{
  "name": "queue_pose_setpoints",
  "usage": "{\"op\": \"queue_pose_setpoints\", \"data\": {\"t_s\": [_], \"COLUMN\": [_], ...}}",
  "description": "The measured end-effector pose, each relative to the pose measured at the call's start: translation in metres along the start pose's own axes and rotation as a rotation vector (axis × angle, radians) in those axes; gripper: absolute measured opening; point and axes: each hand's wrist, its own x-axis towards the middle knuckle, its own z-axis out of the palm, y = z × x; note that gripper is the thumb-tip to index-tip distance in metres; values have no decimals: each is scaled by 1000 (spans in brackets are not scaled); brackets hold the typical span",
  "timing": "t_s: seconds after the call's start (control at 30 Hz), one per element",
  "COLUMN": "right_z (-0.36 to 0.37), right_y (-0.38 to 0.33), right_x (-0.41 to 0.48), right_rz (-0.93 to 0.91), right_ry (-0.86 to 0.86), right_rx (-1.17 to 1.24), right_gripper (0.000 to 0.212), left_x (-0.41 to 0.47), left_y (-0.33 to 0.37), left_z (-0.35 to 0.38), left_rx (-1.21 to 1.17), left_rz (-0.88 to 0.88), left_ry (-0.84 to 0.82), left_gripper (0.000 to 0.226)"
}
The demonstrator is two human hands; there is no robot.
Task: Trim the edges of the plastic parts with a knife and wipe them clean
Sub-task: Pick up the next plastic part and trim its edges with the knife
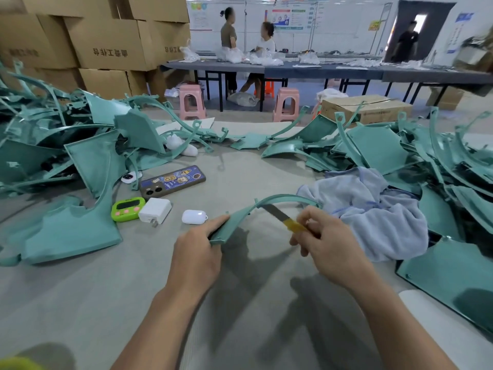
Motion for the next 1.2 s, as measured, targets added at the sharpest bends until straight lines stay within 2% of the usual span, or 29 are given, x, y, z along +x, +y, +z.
{"op": "queue_pose_setpoints", "data": {"t_s": [0.13,0.2,0.3,0.4,0.5,0.57,0.63,0.7,0.77,0.87,0.93,0.97,1.03,1.1,1.17,1.2], "right_z": [10,19,29,30,13,2,3,16,29,20,1,-4,-2,15,26,25], "right_y": [-19,-23,-22,-14,4,15,17,2,-5,14,30,35,33,16,10,14], "right_x": [-9,-14,-15,-4,14,18,14,5,2,19,25,25,23,15,14,17], "right_rz": [-135,-134,-90,53,267,338,218,37,-20,199,408,434,311,132,129,185], "right_ry": [-94,-147,-105,93,370,472,449,275,155,310,418,481,533,394,278,296], "right_rx": [81,113,123,100,-181,-187,36,224,190,13,-180,-194,-53,172,223,168], "right_gripper": [21,24,28,23,31,35,31,25,25,23,34,40,42,35,33,29], "left_x": [-1,-1,-2,-3,-3,-4,-3,-2,-2,-2,-1,0,1,1,0,0], "left_y": [1,1,2,3,7,9,10,10,9,5,1,0,-1,1,5,7], "left_z": [0,0,-3,-5,-6,-7,-7,-8,-9,-11,-10,-9,-8,-8,-14,-17], "left_rx": [31,42,60,55,23,6,-2,-11,-31,-77,-91,-96,-97,-116,-144,-146], "left_rz": [7,7,55,91,142,166,164,160,139,50,36,33,29,48,54,57], "left_ry": [-2,3,45,80,128,147,150,150,155,148,138,132,123,122,126,128], "left_gripper": [68,69,76,75,69,66,67,68,68,66,64,63,61,62,65,66]}}
